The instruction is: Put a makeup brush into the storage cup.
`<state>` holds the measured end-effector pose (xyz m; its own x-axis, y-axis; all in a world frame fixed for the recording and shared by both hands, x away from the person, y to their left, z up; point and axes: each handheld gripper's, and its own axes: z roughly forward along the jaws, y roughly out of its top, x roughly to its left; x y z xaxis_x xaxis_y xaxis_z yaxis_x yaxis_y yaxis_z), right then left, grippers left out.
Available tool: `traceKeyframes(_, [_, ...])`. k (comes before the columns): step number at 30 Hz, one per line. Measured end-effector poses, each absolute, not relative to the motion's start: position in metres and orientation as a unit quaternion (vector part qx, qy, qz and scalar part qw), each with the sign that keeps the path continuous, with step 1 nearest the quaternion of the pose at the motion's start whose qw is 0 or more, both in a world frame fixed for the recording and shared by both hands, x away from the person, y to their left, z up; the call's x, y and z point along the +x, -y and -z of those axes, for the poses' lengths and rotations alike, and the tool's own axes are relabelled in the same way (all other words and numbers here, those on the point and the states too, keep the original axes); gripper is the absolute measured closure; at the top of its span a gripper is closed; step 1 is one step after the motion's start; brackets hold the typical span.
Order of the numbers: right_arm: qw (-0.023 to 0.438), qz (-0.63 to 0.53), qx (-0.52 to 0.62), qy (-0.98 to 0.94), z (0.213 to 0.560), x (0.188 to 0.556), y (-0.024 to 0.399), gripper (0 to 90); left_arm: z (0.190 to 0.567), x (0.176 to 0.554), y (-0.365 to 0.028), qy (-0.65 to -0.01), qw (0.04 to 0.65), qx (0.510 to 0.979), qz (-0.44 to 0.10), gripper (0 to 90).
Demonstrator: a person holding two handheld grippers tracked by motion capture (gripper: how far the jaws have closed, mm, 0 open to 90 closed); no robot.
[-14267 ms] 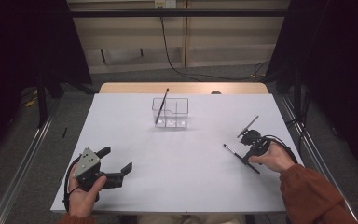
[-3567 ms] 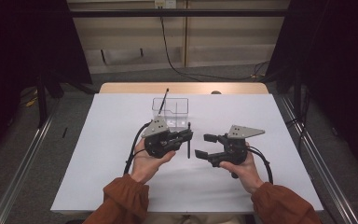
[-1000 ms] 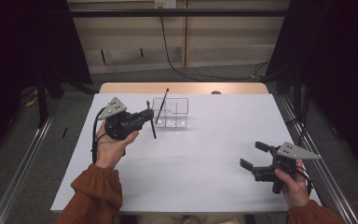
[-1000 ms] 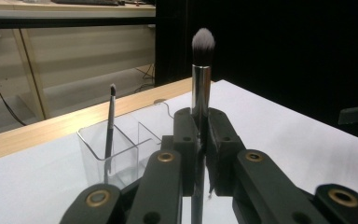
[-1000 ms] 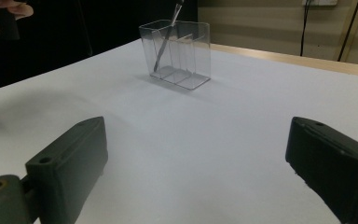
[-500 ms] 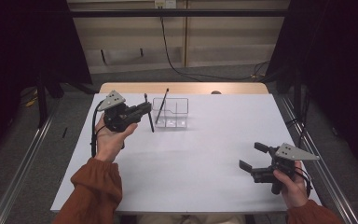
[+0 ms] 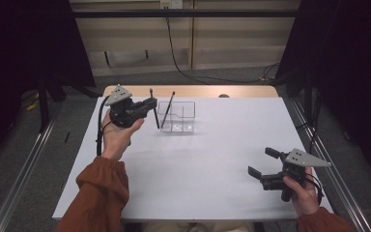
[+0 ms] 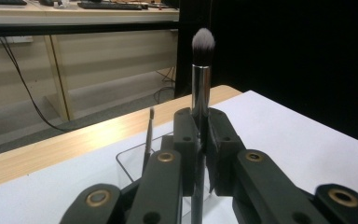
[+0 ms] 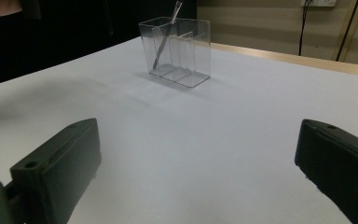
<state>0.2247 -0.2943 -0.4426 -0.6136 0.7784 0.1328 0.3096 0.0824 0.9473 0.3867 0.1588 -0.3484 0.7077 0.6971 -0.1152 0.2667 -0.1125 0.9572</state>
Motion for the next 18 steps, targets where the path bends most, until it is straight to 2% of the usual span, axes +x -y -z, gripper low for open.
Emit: traceKeyframes(18, [0.202,-0.559,0.38,-0.709,0.443,0.224,0.293,0.0,0.334,0.413,-0.155,-0.343,0.585,0.706,-0.206,83.9])
